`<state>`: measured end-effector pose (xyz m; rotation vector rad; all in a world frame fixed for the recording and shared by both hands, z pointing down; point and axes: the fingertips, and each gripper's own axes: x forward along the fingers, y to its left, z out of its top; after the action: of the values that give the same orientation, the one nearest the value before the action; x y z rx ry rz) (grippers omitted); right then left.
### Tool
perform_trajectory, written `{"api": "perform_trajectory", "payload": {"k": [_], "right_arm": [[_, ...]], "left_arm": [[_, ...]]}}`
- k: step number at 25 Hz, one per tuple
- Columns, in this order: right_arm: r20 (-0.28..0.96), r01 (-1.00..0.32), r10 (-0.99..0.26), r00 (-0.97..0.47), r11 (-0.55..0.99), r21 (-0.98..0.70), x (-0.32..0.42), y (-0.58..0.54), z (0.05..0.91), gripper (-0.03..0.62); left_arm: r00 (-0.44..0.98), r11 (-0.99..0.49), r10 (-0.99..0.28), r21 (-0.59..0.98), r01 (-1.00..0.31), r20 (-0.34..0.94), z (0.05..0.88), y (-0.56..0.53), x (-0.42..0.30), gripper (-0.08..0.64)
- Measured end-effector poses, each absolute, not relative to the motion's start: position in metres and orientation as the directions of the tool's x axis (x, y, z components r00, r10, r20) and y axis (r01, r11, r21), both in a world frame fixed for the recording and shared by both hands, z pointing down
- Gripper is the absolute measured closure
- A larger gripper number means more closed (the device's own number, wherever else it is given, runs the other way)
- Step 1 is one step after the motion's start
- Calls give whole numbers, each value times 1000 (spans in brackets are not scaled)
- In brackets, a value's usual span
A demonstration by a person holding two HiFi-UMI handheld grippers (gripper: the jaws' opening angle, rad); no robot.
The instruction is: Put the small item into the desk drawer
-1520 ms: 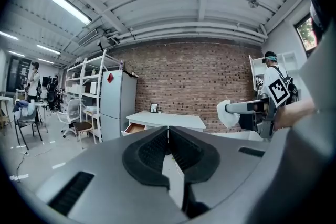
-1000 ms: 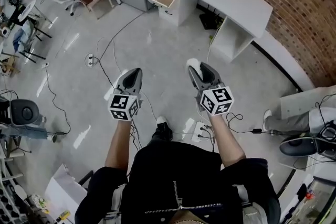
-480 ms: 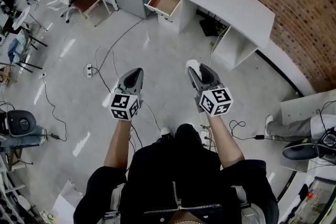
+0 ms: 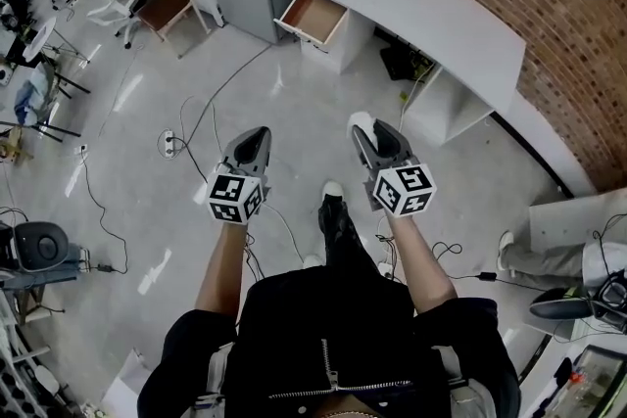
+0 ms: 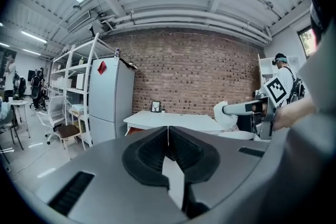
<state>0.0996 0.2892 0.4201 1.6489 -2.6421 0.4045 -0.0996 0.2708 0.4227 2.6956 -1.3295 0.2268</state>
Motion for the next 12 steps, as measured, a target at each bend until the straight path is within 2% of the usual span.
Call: {"api": "perform_trajectory", "payload": {"k": [12], "right_arm": [[134,-845,-843,-521,489,-215,131,110,416,430]], "left_arm": [[548,-552,-814,33,-833,192,411,111,-62,538]]}}
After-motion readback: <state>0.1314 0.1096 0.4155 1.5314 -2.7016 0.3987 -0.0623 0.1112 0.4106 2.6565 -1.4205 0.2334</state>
